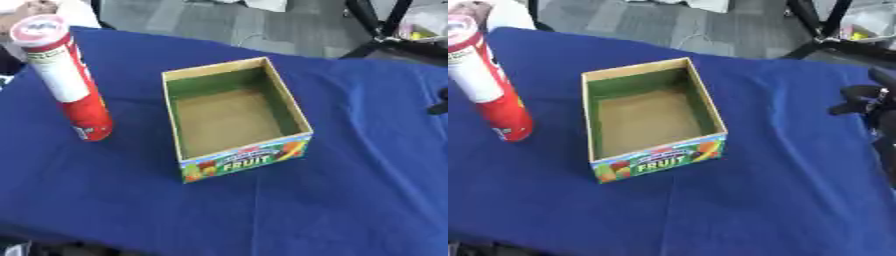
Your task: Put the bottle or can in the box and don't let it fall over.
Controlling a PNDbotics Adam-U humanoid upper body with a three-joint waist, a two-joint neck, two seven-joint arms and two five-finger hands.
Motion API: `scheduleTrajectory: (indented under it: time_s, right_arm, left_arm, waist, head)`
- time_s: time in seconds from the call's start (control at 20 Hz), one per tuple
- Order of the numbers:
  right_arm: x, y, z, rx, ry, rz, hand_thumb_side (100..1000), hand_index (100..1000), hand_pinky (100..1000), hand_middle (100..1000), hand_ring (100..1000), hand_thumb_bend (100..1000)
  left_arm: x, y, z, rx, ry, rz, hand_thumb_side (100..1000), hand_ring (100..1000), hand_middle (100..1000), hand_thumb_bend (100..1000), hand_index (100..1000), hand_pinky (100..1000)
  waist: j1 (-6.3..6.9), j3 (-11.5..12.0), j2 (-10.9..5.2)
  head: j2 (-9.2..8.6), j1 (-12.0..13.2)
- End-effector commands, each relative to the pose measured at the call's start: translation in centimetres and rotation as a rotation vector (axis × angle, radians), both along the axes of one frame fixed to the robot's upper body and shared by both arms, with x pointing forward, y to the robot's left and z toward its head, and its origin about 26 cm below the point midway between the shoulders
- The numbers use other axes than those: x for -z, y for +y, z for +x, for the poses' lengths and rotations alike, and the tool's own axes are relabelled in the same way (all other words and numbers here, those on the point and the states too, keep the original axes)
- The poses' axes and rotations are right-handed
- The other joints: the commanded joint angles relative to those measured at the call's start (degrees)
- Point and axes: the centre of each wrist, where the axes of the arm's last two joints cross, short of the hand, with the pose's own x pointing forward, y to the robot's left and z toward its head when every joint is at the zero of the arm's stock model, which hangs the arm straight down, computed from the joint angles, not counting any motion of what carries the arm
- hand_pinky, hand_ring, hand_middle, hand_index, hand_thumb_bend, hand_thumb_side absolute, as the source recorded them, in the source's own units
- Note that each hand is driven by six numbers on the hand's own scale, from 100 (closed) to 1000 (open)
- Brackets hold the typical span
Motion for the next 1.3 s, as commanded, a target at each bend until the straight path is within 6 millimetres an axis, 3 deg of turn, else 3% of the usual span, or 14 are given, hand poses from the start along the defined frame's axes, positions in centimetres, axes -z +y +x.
scheduleTrajectory:
  time_s: [0.05,0.4,0.7,1.0,1.3]
  right_arm:
    - [-0.7,-0.4,-0.1,0.002,-0.013,-0.038,659,956,1000,752,683,100]
    - [-0.5,-0.5,-0.2,-0.004,-0.005,-0.048,658,955,1000,751,682,100]
    - [-0.4,-0.5,-0.2,-0.007,0.000,-0.052,658,955,1000,751,681,100]
    - [-0.2,-0.5,-0.2,-0.008,0.007,-0.055,660,955,1000,750,680,100]
    - [-0.2,-0.5,-0.2,-0.012,0.007,-0.058,660,954,1000,750,680,100]
  left_arm:
    - [-2.5,0.2,-0.5,-0.147,0.028,0.147,652,913,897,100,867,802]
    - [-4.2,2.4,1.3,-0.225,0.186,0.227,748,896,869,100,851,803]
    - [-4.7,4.9,3.0,-0.257,0.302,0.305,791,899,872,100,855,827]
    - [-4.7,5.4,3.7,-0.219,0.373,0.357,888,901,875,100,857,829]
    - [-5.0,5.1,4.1,-0.179,0.399,0.405,890,903,875,100,856,843]
  waist:
    - [0.32,0.0,-1.29]
    - [0.63,-0.1,-1.79]
    - [0.79,-0.4,-2.04]
    - [0.78,-0.5,-2.09]
    - [0.66,-0.8,-2.07]
  head:
    - [0.27,0.3]
    - [0.75,0.8]
    - [0.00,1.4]
    - [-1.31,2.2]
    - [-2.22,2.0]
